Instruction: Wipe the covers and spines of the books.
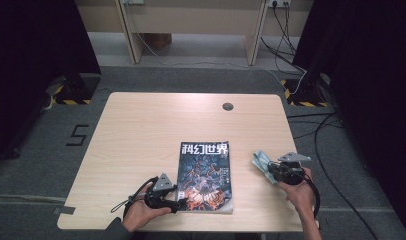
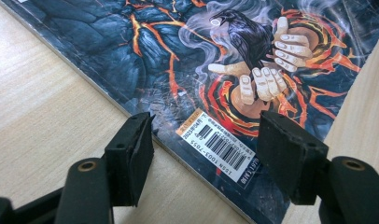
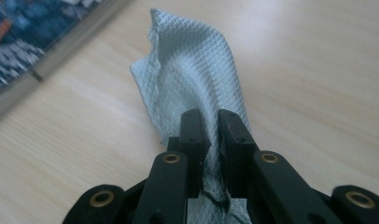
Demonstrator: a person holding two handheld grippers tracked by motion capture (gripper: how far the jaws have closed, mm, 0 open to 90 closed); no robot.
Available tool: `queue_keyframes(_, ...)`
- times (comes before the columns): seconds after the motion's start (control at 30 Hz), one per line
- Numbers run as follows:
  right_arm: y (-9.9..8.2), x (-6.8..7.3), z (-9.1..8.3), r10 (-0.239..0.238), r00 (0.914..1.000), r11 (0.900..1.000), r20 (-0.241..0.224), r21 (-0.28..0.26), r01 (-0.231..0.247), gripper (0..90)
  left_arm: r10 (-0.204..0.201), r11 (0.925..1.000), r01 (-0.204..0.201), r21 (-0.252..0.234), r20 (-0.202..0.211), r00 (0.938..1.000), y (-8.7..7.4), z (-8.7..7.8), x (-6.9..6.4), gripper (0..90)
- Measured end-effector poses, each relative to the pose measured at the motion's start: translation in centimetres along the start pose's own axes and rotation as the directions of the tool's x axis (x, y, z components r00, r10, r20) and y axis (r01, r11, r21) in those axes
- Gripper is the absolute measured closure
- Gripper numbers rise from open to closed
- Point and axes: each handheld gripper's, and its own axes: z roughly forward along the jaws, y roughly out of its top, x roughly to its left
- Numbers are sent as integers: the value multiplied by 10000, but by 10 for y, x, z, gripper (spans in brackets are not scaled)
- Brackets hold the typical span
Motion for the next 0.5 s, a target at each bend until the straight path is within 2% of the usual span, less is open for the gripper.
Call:
queue_keyframes(0.03,7,6,-3,-63,9998,9991,-194,-429,55,812,-20,10000,20,-86,-65,10000,-1,0,-1,360)
queue_keyframes(0.1,10,10,-4,-102,9993,9983,-353,-582,81,812,4,10000,-5,-91,-78,10000,-1,0,-2,363)
queue_keyframes(0.23,29,35,-3,-695,9934,9946,-908,-837,619,812,25,10000,-26,-82,-73,10000,-1,0,-2,363)
queue_keyframes(0.3,40,51,4,-1137,9859,9908,-1224,-875,1034,812,-5,9999,4,-119,-50,10000,-1,0,-1,363)
queue_keyframes(0.4,54,76,24,-1757,9711,9838,-1616,-645,1673,812,-20,9999,20,-135,-60,10000,-2,0,-1,363)
queue_keyframes(0.43,58,82,32,-1920,9665,9811,-1705,-562,1850,812,-81,9998,81,-168,-57,10000,-3,0,-1,363)
queue_keyframes(0.47,66,93,47,-2193,9585,9757,-1825,-375,2160,811,-114,9998,113,-146,-8,9999,-2,0,0,362)
queue_keyframes(0.5,66,93,47,-2193,9585,9757,-1825,-375,2160,811,-114,9998,113,-146,-8,9999,-2,0,0,361)
